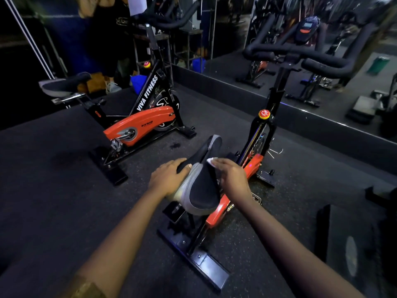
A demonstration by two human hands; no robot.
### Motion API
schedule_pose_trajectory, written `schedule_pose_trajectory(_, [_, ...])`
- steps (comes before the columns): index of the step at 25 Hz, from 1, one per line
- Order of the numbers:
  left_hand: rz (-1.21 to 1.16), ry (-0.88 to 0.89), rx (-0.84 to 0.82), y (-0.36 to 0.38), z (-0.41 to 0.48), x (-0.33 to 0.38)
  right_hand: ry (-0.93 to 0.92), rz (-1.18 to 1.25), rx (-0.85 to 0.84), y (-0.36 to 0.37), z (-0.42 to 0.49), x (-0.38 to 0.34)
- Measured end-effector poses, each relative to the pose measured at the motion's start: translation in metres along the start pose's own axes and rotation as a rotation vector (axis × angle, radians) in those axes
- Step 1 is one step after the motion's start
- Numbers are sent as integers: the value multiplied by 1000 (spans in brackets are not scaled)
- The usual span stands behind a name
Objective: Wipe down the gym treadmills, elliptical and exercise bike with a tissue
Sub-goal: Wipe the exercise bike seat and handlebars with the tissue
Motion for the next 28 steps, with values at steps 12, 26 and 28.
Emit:
schedule_pose_trajectory(12, [33,38,9,-1,-4,6,-148,77,3,6,-65,-29])
schedule_pose_trajectory(26, [255,177,71,24,-10,45,201,460,236,28,-29,35])
schedule_pose_trajectory(28, [261,166,72,24,-12,44,203,484,235,26,-49,31])
Point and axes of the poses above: each hand's wrist, its own z-axis towards the middle knuckle, its own y-axis out of the palm, x = y × z, the point moved 4 cm from there along z, towards the middle knuckle, and after that the axes turned 2 degrees about y, right-handed, at the moved point
